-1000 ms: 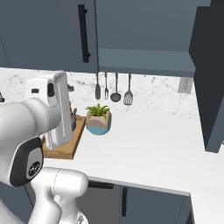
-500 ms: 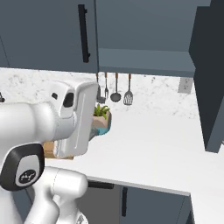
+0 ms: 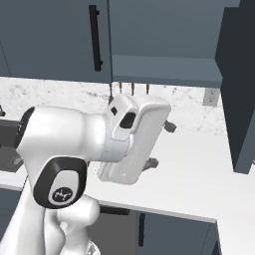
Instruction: Pick the kettle from the counter and place it on the tray. Then pick the mug from the cabinet and place it on the tray. Then close the cabinet doors.
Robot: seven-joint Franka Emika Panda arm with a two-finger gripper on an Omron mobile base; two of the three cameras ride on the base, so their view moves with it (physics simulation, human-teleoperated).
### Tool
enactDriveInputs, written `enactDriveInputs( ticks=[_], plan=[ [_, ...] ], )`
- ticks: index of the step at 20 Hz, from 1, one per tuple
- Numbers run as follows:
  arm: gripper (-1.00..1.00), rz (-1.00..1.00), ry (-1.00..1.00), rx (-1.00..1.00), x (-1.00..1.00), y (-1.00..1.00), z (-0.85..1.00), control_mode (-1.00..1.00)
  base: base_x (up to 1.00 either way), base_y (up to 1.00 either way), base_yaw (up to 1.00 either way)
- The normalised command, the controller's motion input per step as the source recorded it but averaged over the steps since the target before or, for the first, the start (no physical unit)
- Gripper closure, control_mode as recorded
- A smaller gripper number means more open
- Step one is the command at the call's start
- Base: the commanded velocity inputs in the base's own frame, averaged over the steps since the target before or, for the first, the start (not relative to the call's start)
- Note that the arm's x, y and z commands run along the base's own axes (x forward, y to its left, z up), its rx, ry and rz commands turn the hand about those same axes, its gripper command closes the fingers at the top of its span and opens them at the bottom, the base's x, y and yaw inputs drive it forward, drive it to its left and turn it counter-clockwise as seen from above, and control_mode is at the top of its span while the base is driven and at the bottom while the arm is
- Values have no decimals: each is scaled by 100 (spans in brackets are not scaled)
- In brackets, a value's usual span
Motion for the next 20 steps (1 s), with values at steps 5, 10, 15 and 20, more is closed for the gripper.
enactDriveInputs(
  ticks=[5, 10, 15, 20],
  plan=[
    [-100, -30, 0, 0, -35, -73, 2, -100, 0, 0, 0],
    [-100, -18, 0, -3, -43, -57, 7, -100, 0, 0, 0],
    [-100, -4, 0, -24, -41, -31, 19, -100, 0, 0, 0],
    [-100, 0, 0, -25, -29, -41, 24, -100, 0, 0, 0]
  ],
)
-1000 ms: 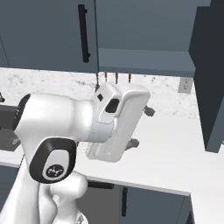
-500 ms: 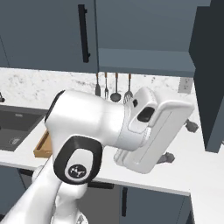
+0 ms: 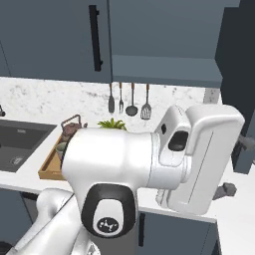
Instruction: Pick the kettle from the counter and place it on the tray. Then pick the mug from the cabinet and place it on the tray. Then close the cabinet doors.
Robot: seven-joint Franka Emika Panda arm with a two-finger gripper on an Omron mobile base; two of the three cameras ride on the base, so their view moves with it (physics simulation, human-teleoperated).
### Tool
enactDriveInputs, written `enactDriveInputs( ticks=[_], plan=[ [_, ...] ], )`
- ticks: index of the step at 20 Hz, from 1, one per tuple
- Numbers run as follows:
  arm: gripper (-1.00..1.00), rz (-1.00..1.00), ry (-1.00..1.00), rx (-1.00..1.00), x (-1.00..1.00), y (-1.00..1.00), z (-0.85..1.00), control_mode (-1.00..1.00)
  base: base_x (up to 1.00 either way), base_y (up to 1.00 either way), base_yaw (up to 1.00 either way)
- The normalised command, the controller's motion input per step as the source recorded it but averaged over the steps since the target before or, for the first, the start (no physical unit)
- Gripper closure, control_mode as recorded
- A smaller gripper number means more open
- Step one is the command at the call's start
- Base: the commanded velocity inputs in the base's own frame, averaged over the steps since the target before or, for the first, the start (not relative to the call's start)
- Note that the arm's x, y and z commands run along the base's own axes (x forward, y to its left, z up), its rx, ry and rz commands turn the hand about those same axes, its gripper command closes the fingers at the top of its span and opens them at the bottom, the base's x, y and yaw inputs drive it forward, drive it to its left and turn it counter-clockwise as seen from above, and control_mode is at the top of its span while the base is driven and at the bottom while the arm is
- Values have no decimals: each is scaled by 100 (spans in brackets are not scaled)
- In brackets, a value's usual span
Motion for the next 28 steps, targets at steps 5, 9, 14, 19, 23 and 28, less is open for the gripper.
enactDriveInputs(
  ticks=[5, 9, 14, 19, 23, 28],
  plan=[
    [-100, 0, 4, -16, -13, -36, 27, -100, 0, 0, 0],
    [-100, 0, 5, -10, -1, -30, 28, -100, 0, 0, 0],
    [-100, 0, 6, -4, 1, -34, 17, -100, 0, 0, 0],
    [-100, 0, 2, 0, 23, -28, 15, -100, 0, 0, 0],
    [-100, 0, 0, 0, 35, -23, 14, -100, 0, 0, 0],
    [-100, 1, 4, 0, 49, -24, 11, -100, 0, 0, 0]
  ],
)
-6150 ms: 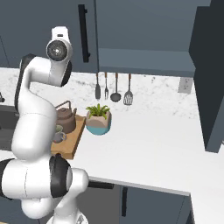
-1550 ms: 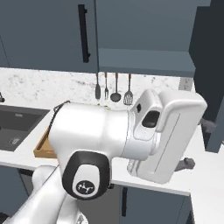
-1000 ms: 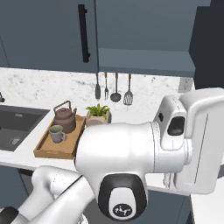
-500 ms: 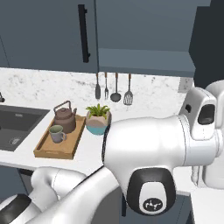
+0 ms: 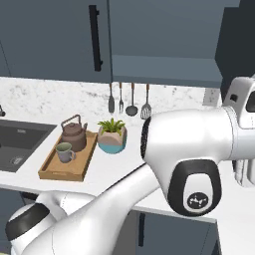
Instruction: Pick the kettle from the counter and place it on the tray. Then pick the mug from the cabinet and place it on the tray. Then close the cabinet doors.
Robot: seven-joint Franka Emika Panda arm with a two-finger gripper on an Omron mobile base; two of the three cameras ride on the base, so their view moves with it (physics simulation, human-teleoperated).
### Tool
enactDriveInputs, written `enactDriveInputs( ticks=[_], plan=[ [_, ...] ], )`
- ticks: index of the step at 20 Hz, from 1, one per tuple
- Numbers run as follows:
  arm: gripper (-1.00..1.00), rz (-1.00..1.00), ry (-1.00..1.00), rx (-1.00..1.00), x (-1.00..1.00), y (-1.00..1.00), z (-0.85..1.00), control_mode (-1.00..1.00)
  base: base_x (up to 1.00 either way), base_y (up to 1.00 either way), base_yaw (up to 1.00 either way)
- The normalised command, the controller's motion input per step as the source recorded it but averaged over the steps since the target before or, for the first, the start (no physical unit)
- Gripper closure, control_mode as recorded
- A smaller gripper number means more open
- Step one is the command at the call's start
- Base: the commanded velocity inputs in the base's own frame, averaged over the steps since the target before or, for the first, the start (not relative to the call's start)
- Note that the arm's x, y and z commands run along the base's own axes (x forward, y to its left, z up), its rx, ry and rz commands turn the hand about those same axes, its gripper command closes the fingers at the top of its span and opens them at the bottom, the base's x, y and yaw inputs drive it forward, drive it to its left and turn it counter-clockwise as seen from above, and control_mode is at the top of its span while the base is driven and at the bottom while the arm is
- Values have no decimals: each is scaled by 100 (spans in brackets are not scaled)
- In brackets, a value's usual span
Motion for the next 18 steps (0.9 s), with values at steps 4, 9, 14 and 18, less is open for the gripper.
enactDriveInputs(
  ticks=[4, 9, 14, 18],
  plan=[
    [-100, 5, 7, 0, 40, -14, 0, -100, 0, 0, 0],
    [-100, 8, 9, 0, 39, -5, 0, -100, 0, 0, 0],
    [-100, 14, 12, 0, 38, 2, 0, -100, 0, 0, 0],
    [-100, 16, 14, 0, 39, 24, 0, -100, 0, 0, 0]
  ],
)
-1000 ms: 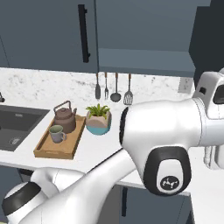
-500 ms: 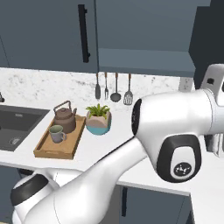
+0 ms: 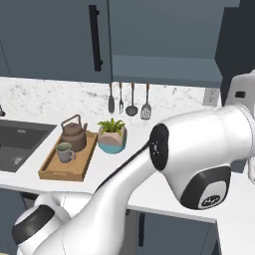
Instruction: Pick the kettle from the counter and place it on the tray. Then pick the mug from the cabinet and place it on the tray. Then close the cabinet doors.
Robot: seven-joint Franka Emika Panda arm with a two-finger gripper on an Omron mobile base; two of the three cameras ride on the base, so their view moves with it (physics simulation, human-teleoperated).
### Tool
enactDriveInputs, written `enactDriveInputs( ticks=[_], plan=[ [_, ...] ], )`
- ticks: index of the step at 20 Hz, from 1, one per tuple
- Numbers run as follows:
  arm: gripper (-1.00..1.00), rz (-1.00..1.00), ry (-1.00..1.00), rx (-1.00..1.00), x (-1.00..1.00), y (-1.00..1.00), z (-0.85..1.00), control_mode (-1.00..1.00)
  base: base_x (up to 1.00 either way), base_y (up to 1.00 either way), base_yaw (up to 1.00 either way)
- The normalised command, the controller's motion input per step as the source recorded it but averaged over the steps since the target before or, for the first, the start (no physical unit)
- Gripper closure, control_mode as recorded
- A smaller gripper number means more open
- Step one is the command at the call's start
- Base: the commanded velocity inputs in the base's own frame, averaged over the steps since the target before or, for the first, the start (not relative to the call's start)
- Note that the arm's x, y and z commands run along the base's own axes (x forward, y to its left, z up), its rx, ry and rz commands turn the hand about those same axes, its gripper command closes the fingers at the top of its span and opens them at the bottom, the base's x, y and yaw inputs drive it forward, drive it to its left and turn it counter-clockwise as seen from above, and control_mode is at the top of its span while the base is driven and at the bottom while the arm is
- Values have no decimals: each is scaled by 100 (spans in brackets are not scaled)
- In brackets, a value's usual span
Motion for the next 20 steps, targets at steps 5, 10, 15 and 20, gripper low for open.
enactDriveInputs(
  ticks=[5, 10, 15, 20],
  plan=[
    [-100, 17, 13, 0, 42, 27, 0, -100, 0, 0, 0],
    [-100, 16, 7, 0, 39, 40, 0, -100, 0, 0, 0],
    [-100, 13, 1, 0, 35, 53, 0, -100, 0, 0, 0],
    [-100, 9, 0, 0, 42, 60, 0, -100, 0, 0, 0]
  ],
)
